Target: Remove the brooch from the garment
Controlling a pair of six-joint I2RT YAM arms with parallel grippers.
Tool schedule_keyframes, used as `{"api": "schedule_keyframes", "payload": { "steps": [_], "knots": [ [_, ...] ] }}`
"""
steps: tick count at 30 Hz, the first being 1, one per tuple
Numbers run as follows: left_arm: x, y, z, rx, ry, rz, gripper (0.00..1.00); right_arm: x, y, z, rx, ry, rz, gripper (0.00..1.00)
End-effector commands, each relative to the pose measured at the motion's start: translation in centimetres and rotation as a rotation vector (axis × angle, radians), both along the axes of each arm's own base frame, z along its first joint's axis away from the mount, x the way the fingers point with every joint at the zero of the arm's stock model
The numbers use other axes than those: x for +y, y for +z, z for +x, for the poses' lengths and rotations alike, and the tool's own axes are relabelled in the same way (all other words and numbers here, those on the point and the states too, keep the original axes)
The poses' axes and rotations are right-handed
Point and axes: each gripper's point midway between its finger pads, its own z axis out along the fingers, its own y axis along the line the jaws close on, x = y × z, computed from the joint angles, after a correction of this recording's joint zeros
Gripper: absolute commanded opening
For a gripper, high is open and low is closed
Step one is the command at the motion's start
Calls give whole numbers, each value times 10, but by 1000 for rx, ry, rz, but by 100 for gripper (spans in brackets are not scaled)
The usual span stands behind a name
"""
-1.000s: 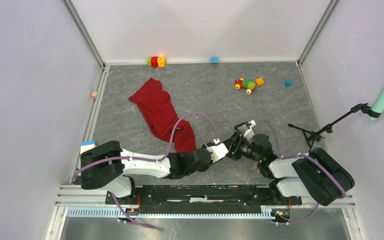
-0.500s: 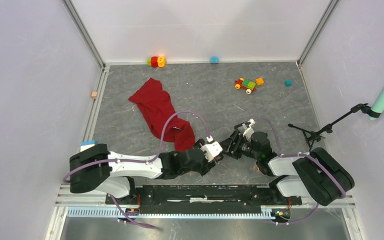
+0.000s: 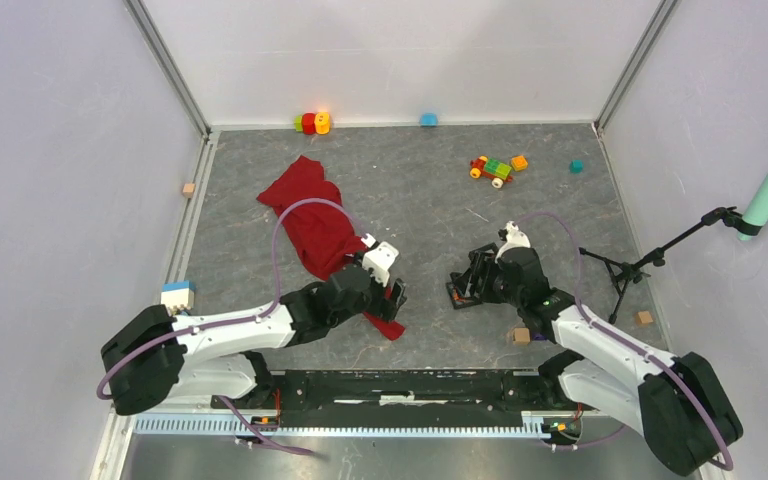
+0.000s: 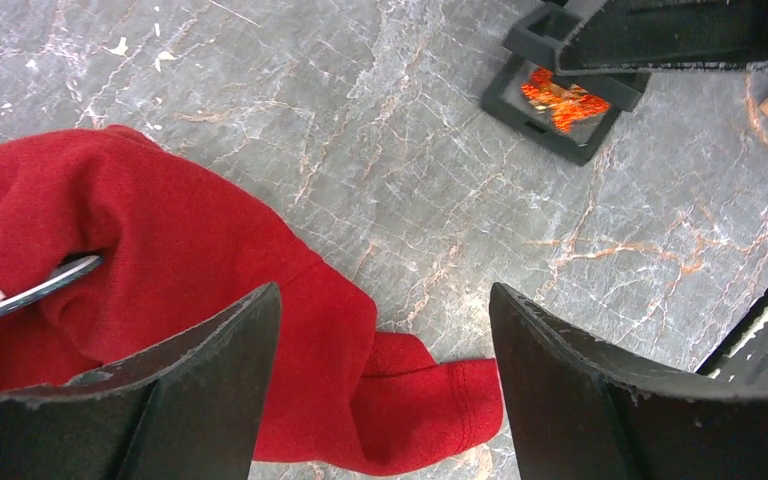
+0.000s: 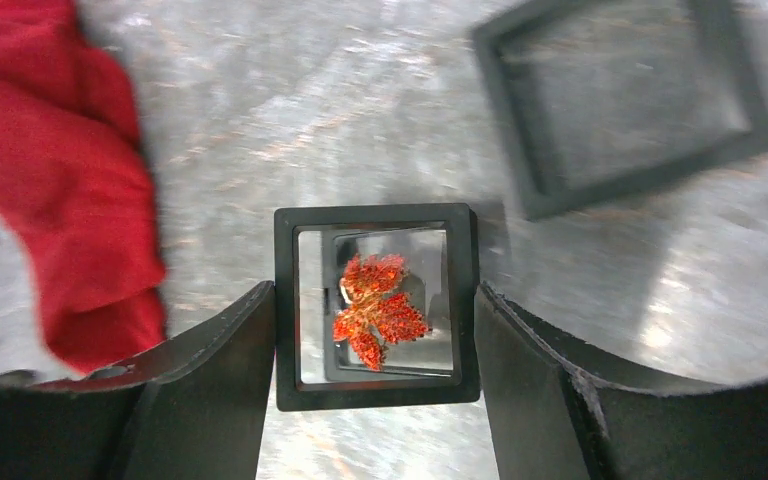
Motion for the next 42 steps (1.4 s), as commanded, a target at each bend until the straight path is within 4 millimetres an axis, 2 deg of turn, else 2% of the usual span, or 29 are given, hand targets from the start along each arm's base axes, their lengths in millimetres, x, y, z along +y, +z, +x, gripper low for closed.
{"api": "schedule_keyframes", "payload": {
  "steps": [1, 7, 11, 14, 17, 19, 21, 24, 26, 28, 32, 37, 42],
  "knots": [
    [7, 13, 7, -7, 82, -66, 82, -48, -15, -11, 45, -56, -266, 63],
    [17, 19, 10, -26, 125, -86, 84, -77, -20, -23, 63, -98, -394, 69],
    [24, 22, 17, -20, 171, -101, 84, -93, -13, -25, 52, -152, -445, 96],
    [32, 23, 23, -10, 209, -107, 84, -91, 3, -18, 16, -143, -446, 98],
    [39, 25, 27, 25, 211, -144, 74, -86, 23, -8, -29, -124, -447, 98],
    [48, 30, 33, 41, 245, -167, 71, -79, 36, -1, -61, -94, -432, 98],
    [59, 37, 39, 36, 281, -193, 71, -63, 46, 4, -104, -32, -381, 98],
    [76, 43, 47, 28, 345, -232, 69, -25, 59, 7, -177, 117, -243, 97],
    [90, 43, 54, 39, 405, -248, 63, 1, 67, 7, -220, 208, -151, 91],
    [98, 43, 60, 51, 443, -266, 56, 17, 69, 9, -228, 249, -108, 84],
    [100, 39, 64, 89, 462, -307, 52, 57, 83, 18, -290, 339, -52, 75],
    [99, 26, 62, 216, 502, -367, 52, 106, 94, 27, -352, 442, -28, 72],
    [99, 26, 62, 334, 565, -488, 51, 148, 99, 39, -395, 511, -2, 67]
  ]
}}
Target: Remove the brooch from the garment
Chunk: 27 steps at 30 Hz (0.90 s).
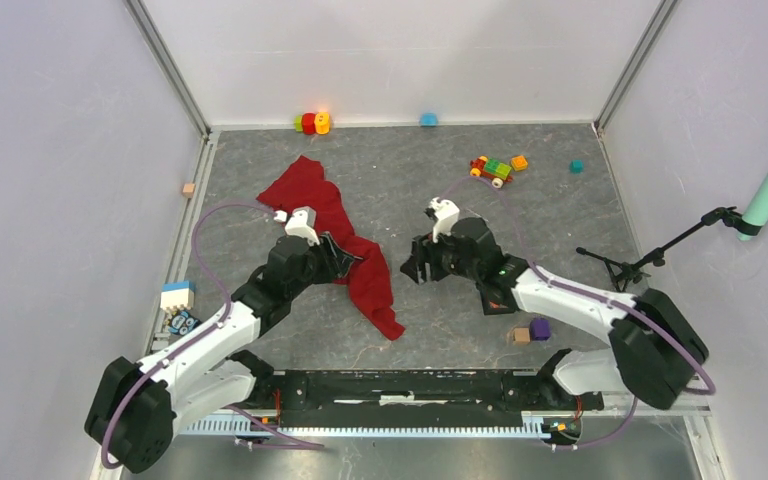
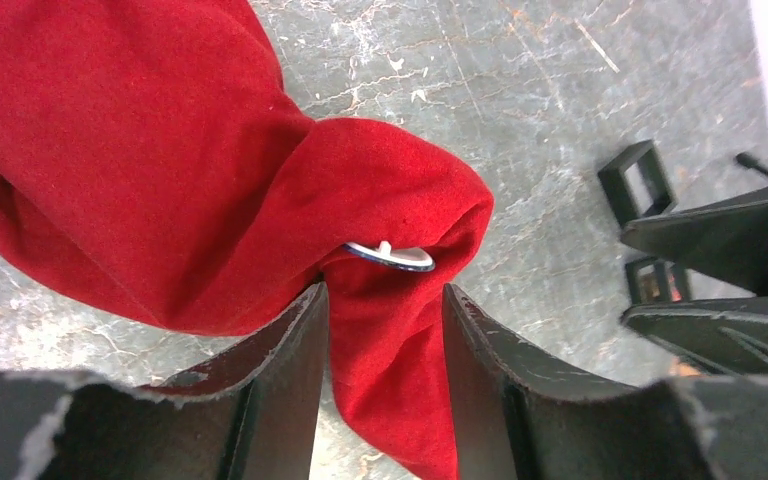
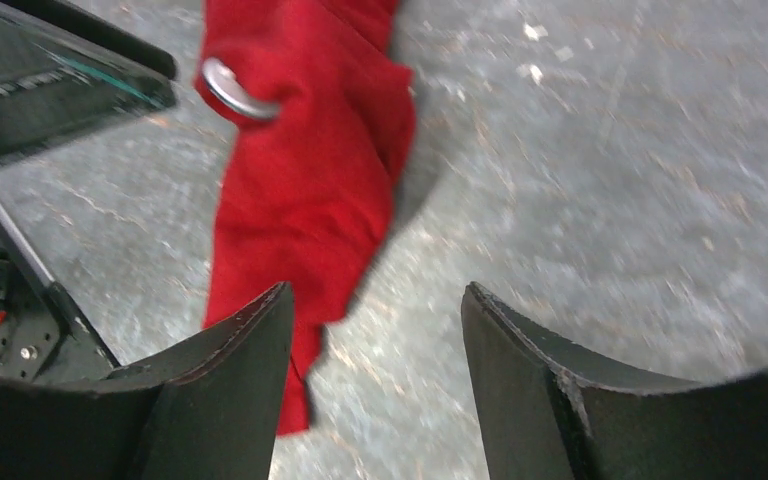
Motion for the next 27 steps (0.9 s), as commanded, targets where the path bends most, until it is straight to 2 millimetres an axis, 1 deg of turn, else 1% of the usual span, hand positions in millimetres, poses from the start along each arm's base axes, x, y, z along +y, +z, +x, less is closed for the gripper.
{"api": "schedule_keyframes", "payload": {
  "steps": [1, 5, 9, 12, 13, 17, 20, 23, 25, 26, 27],
  "knots": [
    [-10, 6, -3, 109, 43, -195, 50, 47, 43, 25, -142, 75, 114, 66],
    [-10, 0, -1, 178, 57, -253, 47, 71, 37, 39, -136, 98, 116, 65],
    [-13, -7, 2, 223, 57, -289, 44, 86, 31, 50, -134, 115, 113, 64],
    [-15, -13, 5, 243, 54, -308, 41, 92, 24, 56, -131, 120, 97, 61],
    [-16, -13, 6, 246, 50, -317, 40, 93, 21, 56, -131, 127, 94, 59],
    [-17, -16, 9, 253, 54, -316, 39, 99, 17, 54, -125, 150, 105, 57],
    [-16, -13, 11, 241, 50, -313, 39, 102, 13, 55, -114, 157, 106, 56],
    [-14, -10, 10, 229, 53, -311, 40, 107, 12, 52, -104, 184, 114, 52],
    [-11, -7, 9, 217, 58, -305, 40, 106, 11, 49, -90, 185, 107, 55],
    [-10, -6, 9, 212, 60, -300, 41, 101, 11, 51, -88, 163, 91, 61],
    [-9, -4, 8, 205, 59, -297, 41, 89, 11, 55, -91, 113, 53, 69]
  ]
}}
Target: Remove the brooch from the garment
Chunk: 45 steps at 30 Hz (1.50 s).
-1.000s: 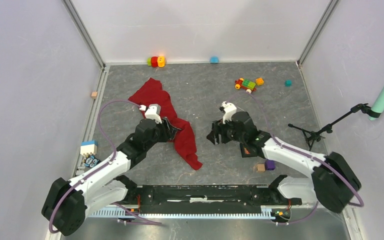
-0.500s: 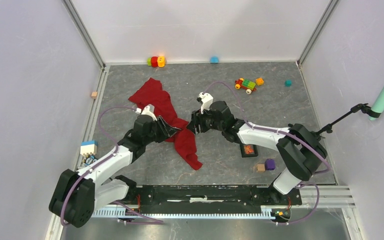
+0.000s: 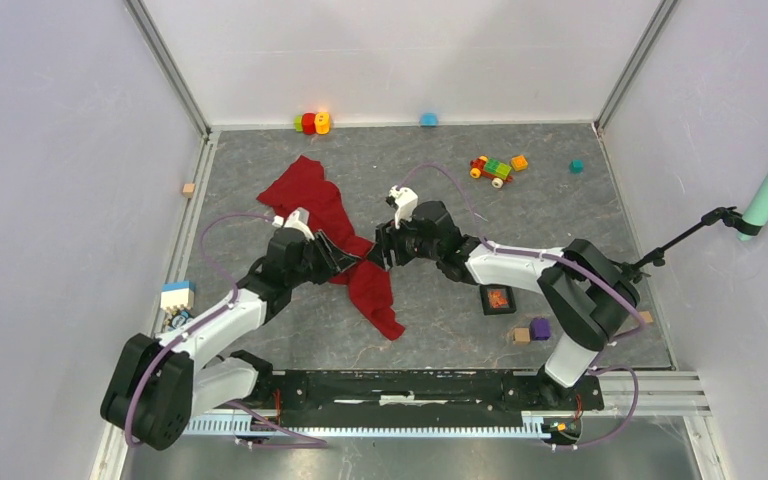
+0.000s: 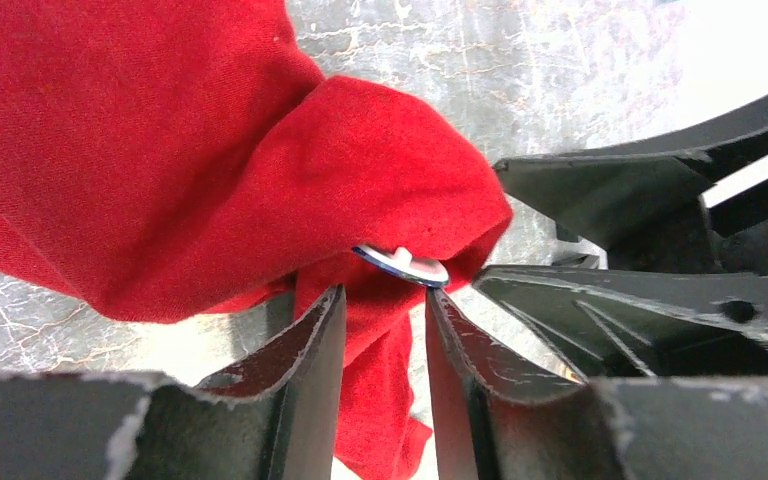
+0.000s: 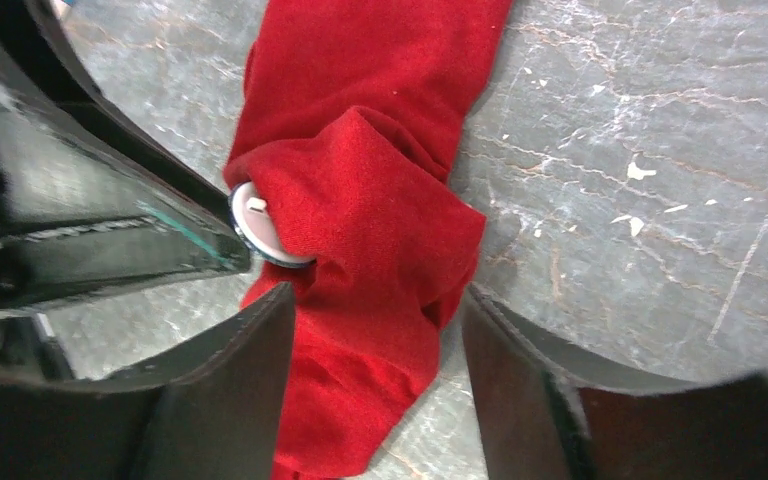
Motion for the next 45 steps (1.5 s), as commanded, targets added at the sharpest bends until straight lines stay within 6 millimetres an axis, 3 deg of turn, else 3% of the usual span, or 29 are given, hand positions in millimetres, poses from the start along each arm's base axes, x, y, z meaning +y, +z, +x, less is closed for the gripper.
{"api": "schedule_keyframes", "payload": {
  "steps": [1, 4, 9, 12, 14, 16, 20, 23, 28, 36, 45],
  "knots": [
    [2, 23, 4, -70, 9, -28, 42, -15, 21, 13, -52, -89, -45, 76],
    [3, 26, 0, -89, -20, -9, 46, -67, 19, 20, -73, -221, -176, 98],
    [-13, 37, -16, -171, -189, -32, 78, -162, 8, 23, -31, -379, -359, 98],
    [-18, 41, -23, -215, -243, -53, 84, -212, 6, 25, -34, -472, -423, 98],
    [-20, 44, -26, -240, -267, -55, 85, -234, 2, 25, -73, -488, -485, 98],
    [-21, 46, -28, -266, -291, -53, 86, -243, -1, 24, -102, -472, -509, 98],
    [-26, 48, -34, -314, -336, -82, 90, -251, -7, 28, -22, -437, -385, 98],
    [-31, 44, -39, -352, -373, -107, 100, -259, -15, 32, 11, -455, -390, 98],
    [-32, 34, -45, -374, -410, -111, 100, -257, -31, 35, 56, -419, -413, 98],
    [-32, 44, -48, -420, -427, -113, 100, -250, -50, 33, 126, -383, -416, 98],
    [-33, 44, -47, -419, -430, -110, 100, -252, -55, 28, 136, -373, -465, 98]
  ]
}}
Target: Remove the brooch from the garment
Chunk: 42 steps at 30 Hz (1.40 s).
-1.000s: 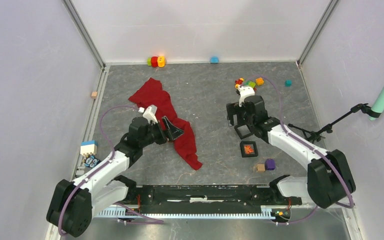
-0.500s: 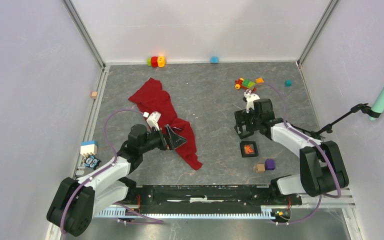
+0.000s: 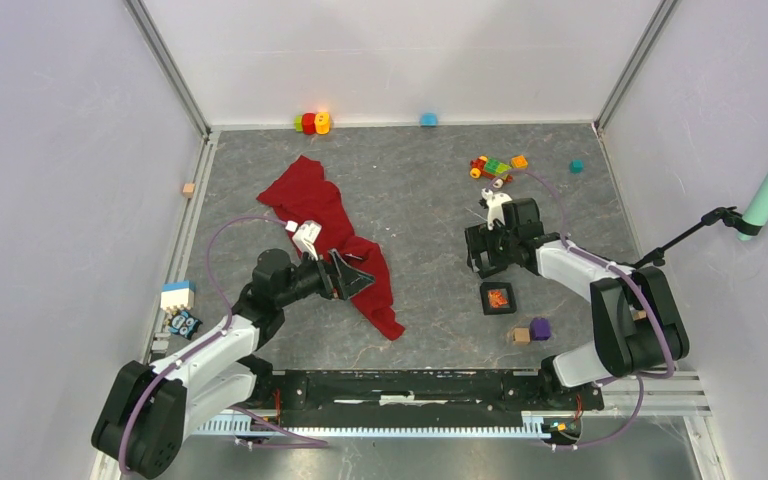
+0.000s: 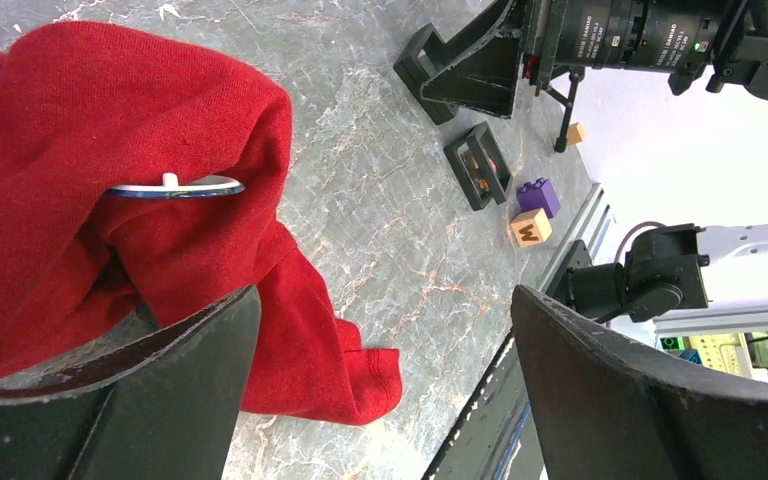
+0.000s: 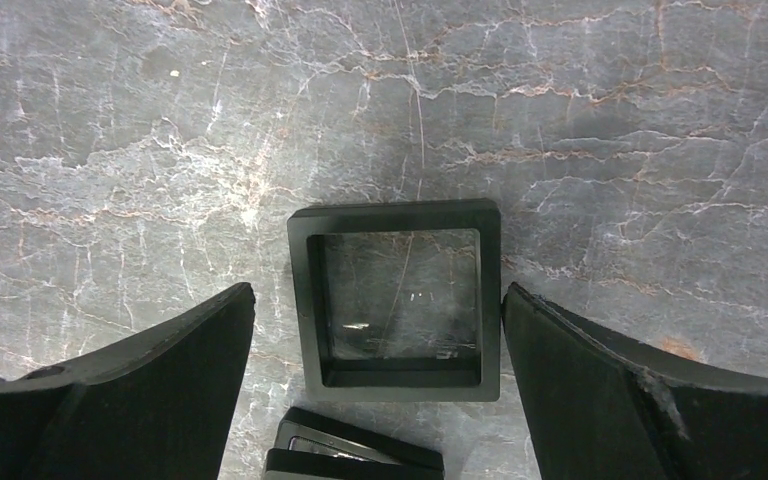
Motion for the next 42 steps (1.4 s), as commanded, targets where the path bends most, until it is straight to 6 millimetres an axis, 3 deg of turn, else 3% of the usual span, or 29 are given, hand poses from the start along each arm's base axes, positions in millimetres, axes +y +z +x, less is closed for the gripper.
{"api": "schedule_keyframes", "payload": {
  "steps": [1, 7, 10, 15, 21, 24, 29, 35, 42],
  "knots": [
    [-2, 11, 3, -82, -23, 2, 100, 2, 12, 13, -42, 16, -35, 97],
    [-1, 9, 4, -79, -16, 4, 100, 3, 9, 14, -34, 24, -61, 83],
    [-1, 9, 4, -80, -15, 7, 100, 3, 7, 15, -27, 25, -76, 80],
    [-1, 9, 5, -79, -13, 9, 100, 3, 6, 16, -21, 25, -110, 85],
    [-1, 8, 5, -80, -13, 11, 100, 5, 11, 18, -30, 15, -110, 70],
    [-1, 7, 6, -75, -10, 12, 100, 22, 24, 17, -51, 35, -5, 63],
    [-6, 15, 5, -19, -15, -40, 100, 81, 62, -5, -67, 152, 367, 59],
    [-18, 47, 4, -2, -40, -142, 100, 107, 103, -28, -63, 181, 621, 58],
    [-46, 60, 6, 59, -91, -209, 98, 128, 142, -57, -54, 230, 903, 55]
  ]
}}
